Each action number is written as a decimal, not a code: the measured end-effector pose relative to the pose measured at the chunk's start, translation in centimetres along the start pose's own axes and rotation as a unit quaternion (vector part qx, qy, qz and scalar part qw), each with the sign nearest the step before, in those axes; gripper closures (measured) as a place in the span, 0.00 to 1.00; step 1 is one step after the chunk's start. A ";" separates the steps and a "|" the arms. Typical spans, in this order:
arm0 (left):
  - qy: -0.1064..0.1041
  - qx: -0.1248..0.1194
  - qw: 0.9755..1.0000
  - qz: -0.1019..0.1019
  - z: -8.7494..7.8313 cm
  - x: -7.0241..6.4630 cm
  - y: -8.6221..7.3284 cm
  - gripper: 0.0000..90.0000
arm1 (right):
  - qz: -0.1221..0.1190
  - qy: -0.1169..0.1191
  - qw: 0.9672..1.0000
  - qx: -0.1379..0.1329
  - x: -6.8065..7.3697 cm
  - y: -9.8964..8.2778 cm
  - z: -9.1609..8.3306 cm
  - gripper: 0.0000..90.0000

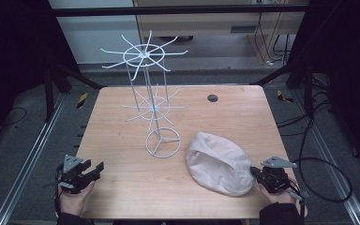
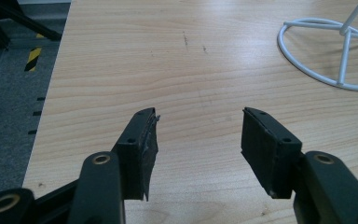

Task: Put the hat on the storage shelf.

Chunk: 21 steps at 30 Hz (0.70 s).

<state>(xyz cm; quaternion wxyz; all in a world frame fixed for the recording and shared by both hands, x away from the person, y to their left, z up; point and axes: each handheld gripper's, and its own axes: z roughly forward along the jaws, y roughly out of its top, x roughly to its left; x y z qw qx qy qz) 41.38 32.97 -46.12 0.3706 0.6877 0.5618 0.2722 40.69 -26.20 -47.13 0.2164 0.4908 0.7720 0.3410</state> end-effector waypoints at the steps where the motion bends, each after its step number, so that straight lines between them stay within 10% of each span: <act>1: 0.000 0.000 1.000 0.000 0.0 0.0 0.0 0.51 | -0.002 0.001 1.000 0.001 0.3 -0.1 -0.2 1.00; 21: 0.002 0.004 1.000 0.003 0.2 -0.1 0.0 0.50 | -0.032 0.031 0.999 -0.002 3.0 -0.4 -1.7 0.98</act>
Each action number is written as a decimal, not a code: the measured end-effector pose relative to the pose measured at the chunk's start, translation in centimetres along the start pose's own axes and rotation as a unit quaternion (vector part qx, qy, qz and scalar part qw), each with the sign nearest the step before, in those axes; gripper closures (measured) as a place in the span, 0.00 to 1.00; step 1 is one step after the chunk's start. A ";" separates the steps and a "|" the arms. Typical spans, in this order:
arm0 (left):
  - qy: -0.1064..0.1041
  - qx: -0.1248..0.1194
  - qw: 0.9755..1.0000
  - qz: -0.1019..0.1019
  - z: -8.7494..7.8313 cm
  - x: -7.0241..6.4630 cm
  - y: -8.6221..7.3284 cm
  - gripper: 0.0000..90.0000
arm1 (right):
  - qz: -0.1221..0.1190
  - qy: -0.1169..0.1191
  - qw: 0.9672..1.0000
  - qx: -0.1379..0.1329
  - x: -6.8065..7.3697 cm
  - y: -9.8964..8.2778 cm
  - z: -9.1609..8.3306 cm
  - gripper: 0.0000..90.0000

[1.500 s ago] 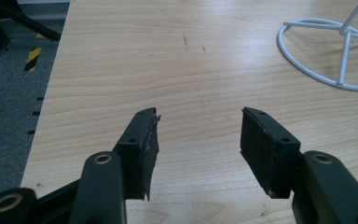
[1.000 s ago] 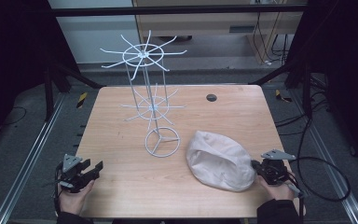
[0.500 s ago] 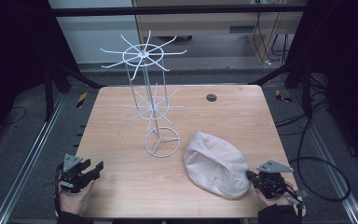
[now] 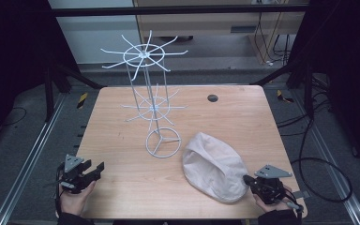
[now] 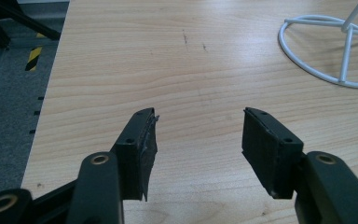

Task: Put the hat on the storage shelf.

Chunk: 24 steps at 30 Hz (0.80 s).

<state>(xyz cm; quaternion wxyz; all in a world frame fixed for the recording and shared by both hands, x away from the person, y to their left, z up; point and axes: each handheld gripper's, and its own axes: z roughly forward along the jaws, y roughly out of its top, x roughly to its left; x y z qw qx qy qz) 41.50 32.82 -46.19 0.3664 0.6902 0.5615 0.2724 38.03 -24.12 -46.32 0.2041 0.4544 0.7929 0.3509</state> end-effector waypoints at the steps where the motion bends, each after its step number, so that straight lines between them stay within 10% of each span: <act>1: 0.000 0.000 1.000 0.000 0.0 0.0 0.0 0.50 | 0.000 -0.004 1.000 -0.005 -0.1 0.1 -0.2 0.97; 11: 0.000 0.009 1.000 0.004 0.4 0.0 0.0 0.46 | -0.002 -0.021 0.999 -0.027 0.0 2.4 -1.9 0.82; 24: 0.003 0.012 1.000 0.002 0.5 0.2 -0.1 0.45 | -0.020 0.017 0.999 -0.022 2.0 7.4 -3.7 0.62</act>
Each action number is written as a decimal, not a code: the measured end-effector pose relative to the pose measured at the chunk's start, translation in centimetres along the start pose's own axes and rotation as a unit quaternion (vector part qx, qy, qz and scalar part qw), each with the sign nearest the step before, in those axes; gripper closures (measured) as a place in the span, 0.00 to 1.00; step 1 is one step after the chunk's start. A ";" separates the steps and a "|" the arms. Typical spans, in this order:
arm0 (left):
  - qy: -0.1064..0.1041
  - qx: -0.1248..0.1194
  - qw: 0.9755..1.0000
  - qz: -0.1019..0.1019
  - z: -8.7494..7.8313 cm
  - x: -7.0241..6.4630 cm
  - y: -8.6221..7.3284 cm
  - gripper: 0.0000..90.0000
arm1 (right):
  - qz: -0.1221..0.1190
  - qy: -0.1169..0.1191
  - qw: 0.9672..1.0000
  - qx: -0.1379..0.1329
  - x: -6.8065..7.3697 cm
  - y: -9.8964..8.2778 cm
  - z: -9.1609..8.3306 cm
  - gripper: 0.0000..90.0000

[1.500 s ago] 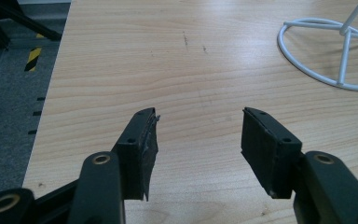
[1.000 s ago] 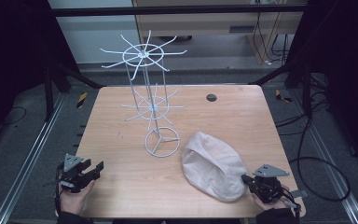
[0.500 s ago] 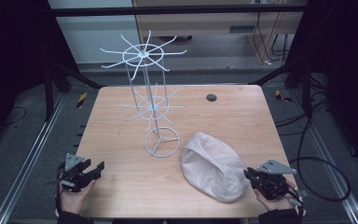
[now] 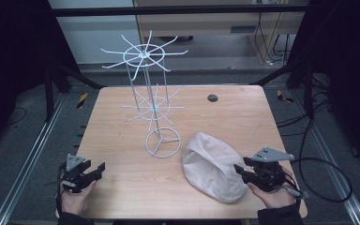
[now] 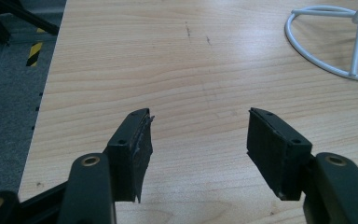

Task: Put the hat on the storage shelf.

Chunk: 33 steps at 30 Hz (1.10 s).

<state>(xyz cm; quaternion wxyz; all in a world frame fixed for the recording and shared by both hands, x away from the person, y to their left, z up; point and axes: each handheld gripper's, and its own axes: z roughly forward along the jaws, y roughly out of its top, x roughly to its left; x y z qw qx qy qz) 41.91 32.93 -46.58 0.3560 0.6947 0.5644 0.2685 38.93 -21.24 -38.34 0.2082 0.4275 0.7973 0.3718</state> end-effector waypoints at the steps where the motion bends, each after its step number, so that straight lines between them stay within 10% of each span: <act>1: 0.000 0.000 1.000 0.000 0.0 0.0 0.0 0.44 | -0.001 0.004 1.000 0.002 0.2 0.4 0.1 0.61; 16: 0.000 0.003 1.000 0.000 0.1 0.1 0.0 0.44 | -0.048 0.041 0.996 0.060 3.2 3.8 3.2 0.58; 33: -0.002 0.006 1.000 -0.002 0.2 0.2 0.0 0.44 | -0.062 0.032 0.990 0.121 3.6 4.0 7.4 0.61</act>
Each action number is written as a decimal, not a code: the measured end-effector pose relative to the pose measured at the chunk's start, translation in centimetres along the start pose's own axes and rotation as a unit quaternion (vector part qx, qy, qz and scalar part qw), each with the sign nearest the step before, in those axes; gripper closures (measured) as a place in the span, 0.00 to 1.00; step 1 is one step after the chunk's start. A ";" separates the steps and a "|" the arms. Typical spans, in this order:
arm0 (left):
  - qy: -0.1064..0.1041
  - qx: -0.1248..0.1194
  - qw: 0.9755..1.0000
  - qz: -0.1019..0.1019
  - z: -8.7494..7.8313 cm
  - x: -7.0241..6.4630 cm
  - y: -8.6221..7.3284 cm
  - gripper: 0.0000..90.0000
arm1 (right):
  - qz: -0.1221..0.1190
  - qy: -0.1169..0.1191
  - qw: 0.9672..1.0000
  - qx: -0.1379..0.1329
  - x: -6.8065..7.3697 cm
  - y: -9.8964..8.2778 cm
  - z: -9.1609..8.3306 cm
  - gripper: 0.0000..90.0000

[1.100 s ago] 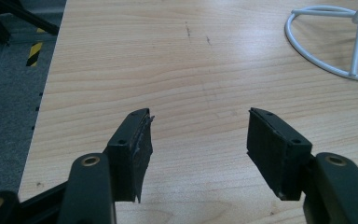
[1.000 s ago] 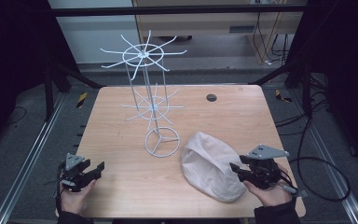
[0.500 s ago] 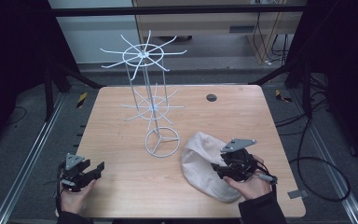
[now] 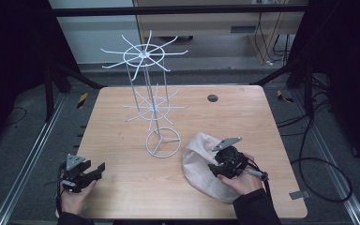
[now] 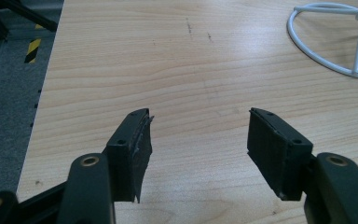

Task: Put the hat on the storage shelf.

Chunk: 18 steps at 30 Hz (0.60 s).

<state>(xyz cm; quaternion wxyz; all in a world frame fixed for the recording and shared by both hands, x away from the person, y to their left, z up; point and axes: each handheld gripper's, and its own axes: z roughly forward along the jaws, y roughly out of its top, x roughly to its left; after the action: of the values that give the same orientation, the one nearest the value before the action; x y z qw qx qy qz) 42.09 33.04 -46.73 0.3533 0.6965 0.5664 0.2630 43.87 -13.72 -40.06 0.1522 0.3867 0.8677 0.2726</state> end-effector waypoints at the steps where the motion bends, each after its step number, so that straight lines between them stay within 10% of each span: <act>1: 0.000 0.000 1.000 0.000 0.0 0.0 0.0 0.44 | 0.000 0.000 1.000 0.000 0.0 0.0 0.0 0.61; 18: 0.000 -0.001 1.000 0.000 0.0 0.0 0.0 0.44 | 0.000 -0.015 0.999 0.049 0.0 0.5 2.6 0.86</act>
<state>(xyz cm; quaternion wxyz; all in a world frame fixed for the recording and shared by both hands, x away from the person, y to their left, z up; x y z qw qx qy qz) 42.08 33.08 -46.69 0.3539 0.6962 0.5664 0.2632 45.41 -12.54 -41.90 0.1462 0.3978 0.8775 0.2243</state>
